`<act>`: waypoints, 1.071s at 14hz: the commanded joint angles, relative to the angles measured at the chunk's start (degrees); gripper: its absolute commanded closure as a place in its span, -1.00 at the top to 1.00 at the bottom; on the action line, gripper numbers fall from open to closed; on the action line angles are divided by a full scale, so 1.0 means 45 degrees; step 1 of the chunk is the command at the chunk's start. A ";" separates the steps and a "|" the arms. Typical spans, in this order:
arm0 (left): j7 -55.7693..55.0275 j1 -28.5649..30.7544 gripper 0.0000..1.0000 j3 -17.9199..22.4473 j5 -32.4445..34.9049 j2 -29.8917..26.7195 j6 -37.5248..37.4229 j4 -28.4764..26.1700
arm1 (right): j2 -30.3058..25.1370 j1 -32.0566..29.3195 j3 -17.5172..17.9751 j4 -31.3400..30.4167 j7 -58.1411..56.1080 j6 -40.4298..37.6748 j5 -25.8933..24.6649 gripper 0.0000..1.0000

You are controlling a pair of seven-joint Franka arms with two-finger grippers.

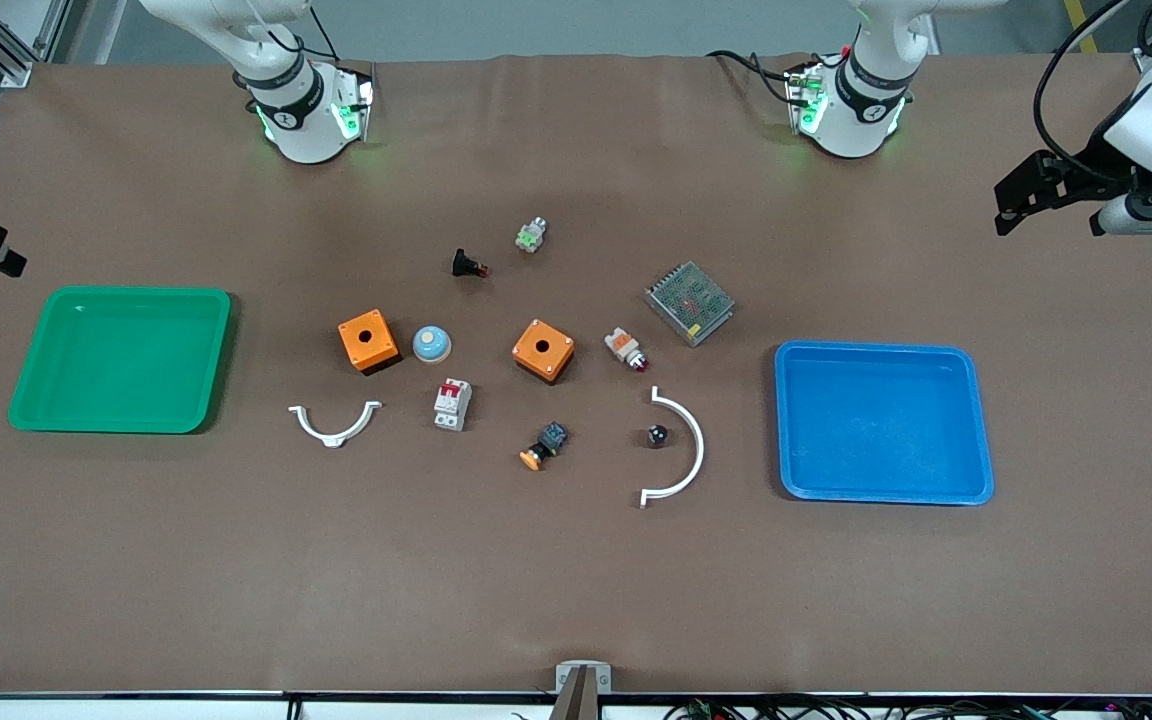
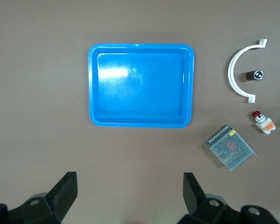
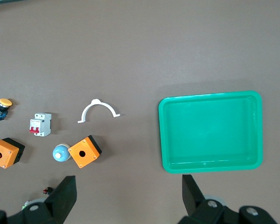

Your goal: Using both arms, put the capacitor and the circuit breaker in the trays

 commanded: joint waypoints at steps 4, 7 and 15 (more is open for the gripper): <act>-0.0051 -0.0045 1.00 -0.0172 -0.0050 0.0613 -0.0274 0.0484 | 0.0176 -0.0133 0.0152 0.0340 -0.0063 -0.0123 -0.0231 1.00; -0.0381 -0.0299 1.00 -0.0795 -0.0050 0.2717 -0.0274 0.1887 | 0.0195 -0.0114 0.0152 0.0340 -0.0083 -0.0104 -0.0231 1.00; -0.5199 -0.3244 1.00 -0.1150 0.0260 0.7425 0.3568 0.3042 | 0.0215 0.0744 0.0230 0.0301 -0.0141 -0.0162 -0.1832 1.00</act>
